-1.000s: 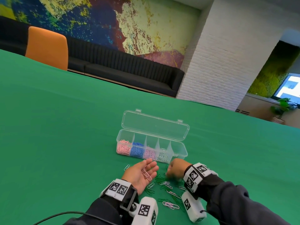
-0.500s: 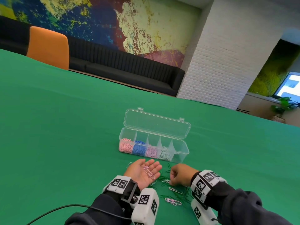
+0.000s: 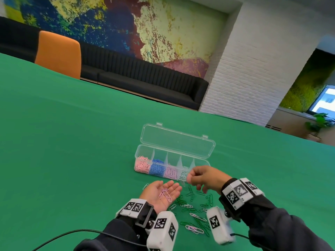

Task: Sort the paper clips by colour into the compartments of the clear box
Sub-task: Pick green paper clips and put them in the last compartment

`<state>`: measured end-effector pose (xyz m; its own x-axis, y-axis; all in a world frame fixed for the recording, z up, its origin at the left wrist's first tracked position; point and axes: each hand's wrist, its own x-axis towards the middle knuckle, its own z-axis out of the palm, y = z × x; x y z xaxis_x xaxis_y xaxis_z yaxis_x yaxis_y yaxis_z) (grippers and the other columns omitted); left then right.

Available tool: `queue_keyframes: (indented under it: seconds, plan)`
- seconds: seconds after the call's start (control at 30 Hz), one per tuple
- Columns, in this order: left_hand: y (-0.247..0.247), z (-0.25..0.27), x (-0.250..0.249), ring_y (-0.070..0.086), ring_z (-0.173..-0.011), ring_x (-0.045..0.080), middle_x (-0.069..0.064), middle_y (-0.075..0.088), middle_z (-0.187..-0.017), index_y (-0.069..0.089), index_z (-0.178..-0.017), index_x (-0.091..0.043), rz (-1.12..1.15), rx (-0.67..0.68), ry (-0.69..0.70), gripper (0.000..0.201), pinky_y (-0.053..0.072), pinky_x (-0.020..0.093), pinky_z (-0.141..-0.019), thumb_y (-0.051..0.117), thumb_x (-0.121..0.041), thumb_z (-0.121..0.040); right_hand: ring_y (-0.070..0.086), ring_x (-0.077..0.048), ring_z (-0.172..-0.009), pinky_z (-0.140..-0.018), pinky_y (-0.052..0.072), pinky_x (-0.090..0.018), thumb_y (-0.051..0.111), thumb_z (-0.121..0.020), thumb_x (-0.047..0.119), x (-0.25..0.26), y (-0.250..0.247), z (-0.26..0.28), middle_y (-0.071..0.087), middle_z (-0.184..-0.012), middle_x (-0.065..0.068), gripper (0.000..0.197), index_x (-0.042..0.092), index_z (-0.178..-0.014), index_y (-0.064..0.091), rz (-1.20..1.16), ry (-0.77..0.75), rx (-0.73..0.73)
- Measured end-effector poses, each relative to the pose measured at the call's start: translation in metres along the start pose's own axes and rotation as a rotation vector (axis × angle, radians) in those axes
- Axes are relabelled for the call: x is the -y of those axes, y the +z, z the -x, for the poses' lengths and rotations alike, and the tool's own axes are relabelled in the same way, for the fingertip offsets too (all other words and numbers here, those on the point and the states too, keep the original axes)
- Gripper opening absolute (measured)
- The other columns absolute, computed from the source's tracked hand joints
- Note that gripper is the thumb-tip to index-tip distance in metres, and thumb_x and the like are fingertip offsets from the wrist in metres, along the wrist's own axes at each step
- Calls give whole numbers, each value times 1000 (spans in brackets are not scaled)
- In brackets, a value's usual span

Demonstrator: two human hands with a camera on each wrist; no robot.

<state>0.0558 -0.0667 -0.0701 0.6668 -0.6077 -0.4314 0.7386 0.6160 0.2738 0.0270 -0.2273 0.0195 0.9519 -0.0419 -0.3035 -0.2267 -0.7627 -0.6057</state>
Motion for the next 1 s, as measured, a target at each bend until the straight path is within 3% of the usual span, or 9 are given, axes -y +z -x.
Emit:
queue_keyframes:
  seconds: [0.07,0.13,0.23,0.3,0.43,0.57,0.7,0.83,1.0]
  plan:
    - [-1,-1,0,56,-86,39,28,58,-93,53,-93,11,3,12,-18,41,56,41,-55,27,-20,-102,49,-7,-60,-52,43,-17,59,-89,16,2,4,0,56,-74,5,9,19,-81,56,124,30,8]
    - [0,1,-1,56,-87,40,28,58,-94,53,-93,11,17,22,-29,42,55,42,-51,27,-21,-102,49,-6,-64,-56,44,-16,60,-88,17,-4,15,-2,57,-78,5,11,21,-79,54,341,98,30]
    - [0,2,-2,59,-83,39,27,60,-90,54,-92,10,34,22,-22,43,55,41,-64,27,-22,-102,54,-13,-80,-79,50,-23,59,-86,14,-14,35,-6,59,-89,1,13,20,-77,52,532,141,73]
    - [-1,0,-2,67,-71,37,25,65,-82,55,-91,8,8,19,-19,43,55,38,-62,27,-23,-102,53,-15,-84,-83,48,-25,60,-85,13,-16,39,-8,57,-87,1,21,22,-70,49,542,152,93]
    - [-3,-2,-1,69,-58,33,22,68,-74,57,-90,6,-47,-5,-10,43,48,40,-72,27,-24,-101,51,-12,-77,-75,45,-23,63,-85,16,-19,34,-7,51,-73,8,24,23,-67,48,544,174,144]
    - [-1,0,0,67,-68,32,21,68,-72,58,-88,5,-117,-19,-6,43,44,41,-75,29,-24,-101,43,-3,-60,-53,37,-13,59,-89,18,-12,20,-2,49,-71,8,22,22,-70,48,504,158,120]
    - [2,1,2,58,-85,35,23,65,-83,57,-91,5,-163,-44,-30,42,42,43,-78,29,-25,-101,44,-5,-57,-49,38,-13,60,-88,17,9,4,3,52,-70,7,16,20,-75,51,251,-12,-34]
    - [2,0,2,64,-77,35,24,67,-80,57,-93,7,-149,-17,-36,44,44,45,-78,29,-26,-101,46,-5,-57,-48,39,-14,61,-87,15,11,0,10,55,-71,8,13,21,-78,54,183,-47,-54]
    - [-2,-3,1,70,-63,31,20,69,-76,58,-92,3,-159,-11,-4,45,54,34,-62,23,-23,-102,55,-10,-81,-76,47,-19,62,-86,17,-16,25,21,60,-88,5,16,23,-74,52,572,101,151]
